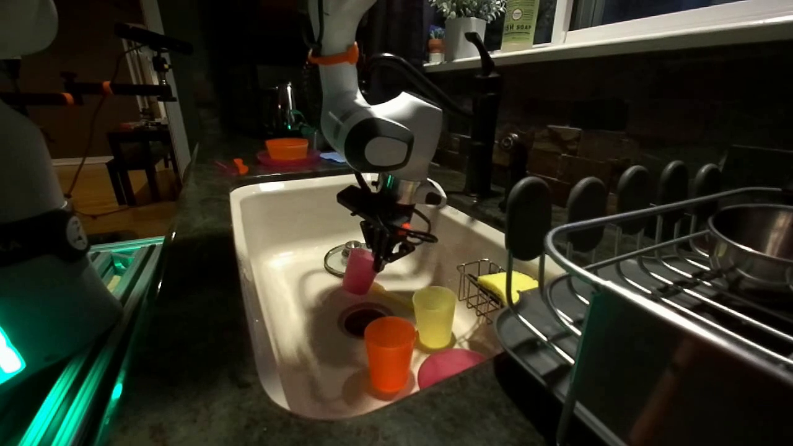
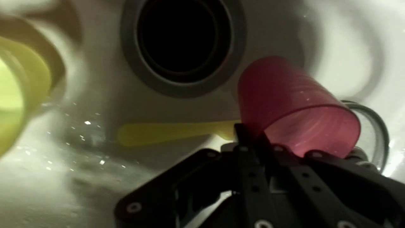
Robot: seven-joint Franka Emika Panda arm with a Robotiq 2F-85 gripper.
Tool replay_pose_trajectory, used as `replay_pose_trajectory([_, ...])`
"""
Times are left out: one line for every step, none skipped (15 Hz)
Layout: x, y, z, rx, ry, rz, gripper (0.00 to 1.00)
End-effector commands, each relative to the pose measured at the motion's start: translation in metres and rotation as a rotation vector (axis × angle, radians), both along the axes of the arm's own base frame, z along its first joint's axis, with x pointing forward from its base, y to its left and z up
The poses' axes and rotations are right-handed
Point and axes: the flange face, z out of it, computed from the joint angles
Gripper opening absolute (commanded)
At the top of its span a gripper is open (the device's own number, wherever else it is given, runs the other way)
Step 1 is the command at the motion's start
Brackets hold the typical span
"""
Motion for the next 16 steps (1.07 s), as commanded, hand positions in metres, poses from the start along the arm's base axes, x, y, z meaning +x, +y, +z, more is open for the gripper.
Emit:
replay_pose_trajectory([-0.001, 0.034, 0.006, 0.047, -0.037, 0.106, 0.02])
replay_pose_trajectory([-0.002, 0.040, 0.006, 0.050, -0.038, 0.129, 0.02])
replay_pose_trajectory([-0.002, 0.045, 0.007, 0.051, -0.040, 0.153, 0.02])
replay_pose_trajectory([-0.002, 0.048, 0.007, 0.050, -0.043, 0.171, 0.02])
replay_pose_trajectory([-0.003, 0.050, 0.008, 0.048, -0.043, 0.196, 0.02])
replay_pose_trajectory([-0.005, 0.051, 0.008, 0.048, -0.046, 0.224, 0.02])
replay_pose_trajectory([-0.007, 0.053, 0.009, 0.052, -0.048, 0.261, 0.02])
replay_pose_trajectory([-0.007, 0.053, 0.008, 0.055, -0.056, 0.290, 0.02])
replay_pose_trajectory([-0.009, 0.053, 0.009, 0.049, -0.062, 0.316, 0.02])
replay_pose_trajectory([-0.011, 0.053, 0.008, 0.054, -0.065, 0.344, 0.02])
replay_pose_trajectory([-0.012, 0.053, 0.008, 0.056, -0.073, 0.365, 0.02])
replay_pose_trajectory([-0.013, 0.052, 0.008, 0.056, -0.081, 0.376, 0.02])
replay_pose_trajectory([-0.014, 0.051, 0.008, 0.058, -0.084, 0.385, 0.02])
replay_pose_trajectory([-0.015, 0.052, 0.008, 0.065, -0.085, 0.390, 0.02])
replay_pose_trajectory([-0.017, 0.052, 0.007, 0.064, -0.083, 0.403, 0.02])
replay_pose_trajectory([-0.019, 0.052, 0.006, 0.065, -0.079, 0.415, 0.02])
